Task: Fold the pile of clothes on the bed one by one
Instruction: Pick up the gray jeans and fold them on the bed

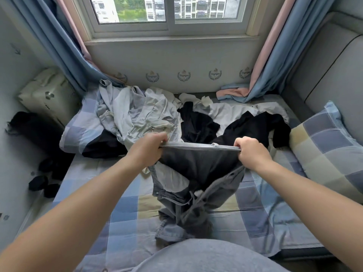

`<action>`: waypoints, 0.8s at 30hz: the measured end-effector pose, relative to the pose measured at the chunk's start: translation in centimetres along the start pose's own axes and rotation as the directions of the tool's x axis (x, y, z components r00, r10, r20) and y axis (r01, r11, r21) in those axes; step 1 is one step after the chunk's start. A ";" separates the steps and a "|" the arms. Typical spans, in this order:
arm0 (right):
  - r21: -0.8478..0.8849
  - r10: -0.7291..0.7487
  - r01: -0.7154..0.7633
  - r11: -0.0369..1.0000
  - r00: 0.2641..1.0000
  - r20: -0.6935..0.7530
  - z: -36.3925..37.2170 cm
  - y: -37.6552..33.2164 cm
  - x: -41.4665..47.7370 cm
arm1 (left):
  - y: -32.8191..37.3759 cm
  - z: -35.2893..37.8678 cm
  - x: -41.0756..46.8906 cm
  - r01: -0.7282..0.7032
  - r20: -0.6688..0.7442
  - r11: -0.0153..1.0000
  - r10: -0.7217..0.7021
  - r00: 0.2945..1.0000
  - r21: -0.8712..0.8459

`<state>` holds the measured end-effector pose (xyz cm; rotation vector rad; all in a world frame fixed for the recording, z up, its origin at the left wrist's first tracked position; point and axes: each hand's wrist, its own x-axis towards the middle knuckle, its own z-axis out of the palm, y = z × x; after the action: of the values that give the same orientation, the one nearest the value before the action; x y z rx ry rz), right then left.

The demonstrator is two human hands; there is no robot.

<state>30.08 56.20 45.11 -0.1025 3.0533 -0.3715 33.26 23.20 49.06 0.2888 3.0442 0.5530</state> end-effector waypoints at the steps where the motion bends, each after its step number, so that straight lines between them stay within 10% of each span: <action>1: -0.012 0.009 -0.010 1.000 1.000 -0.013 -0.3 0.4 0.4 | -0.6 0.0 0.1 0.068 -0.058 0.998 -0.069 0.996 -0.012; 12: 0.052 0.109 -0.102 0.993 0.978 -0.177 -4.0 4.4 3.9 | -8.8 1.9 -0.2 0.535 -0.166 0.843 -0.521 0.837 0.050; 19: 0.103 0.259 -0.255 0.961 0.965 -0.033 -1.9 5.5 3.3 | -10.1 4.9 -2.5 0.759 0.291 0.469 -0.726 0.622 -0.452; 24: 0.367 0.332 -0.349 0.862 0.937 0.113 -1.3 4.6 2.8 | -11.4 5.2 -3.7 0.690 0.495 0.200 -0.562 0.662 -0.695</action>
<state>26.89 60.78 45.09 0.4373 2.8039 -0.9048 35.25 13.85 40.15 -0.9030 1.9795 1.6802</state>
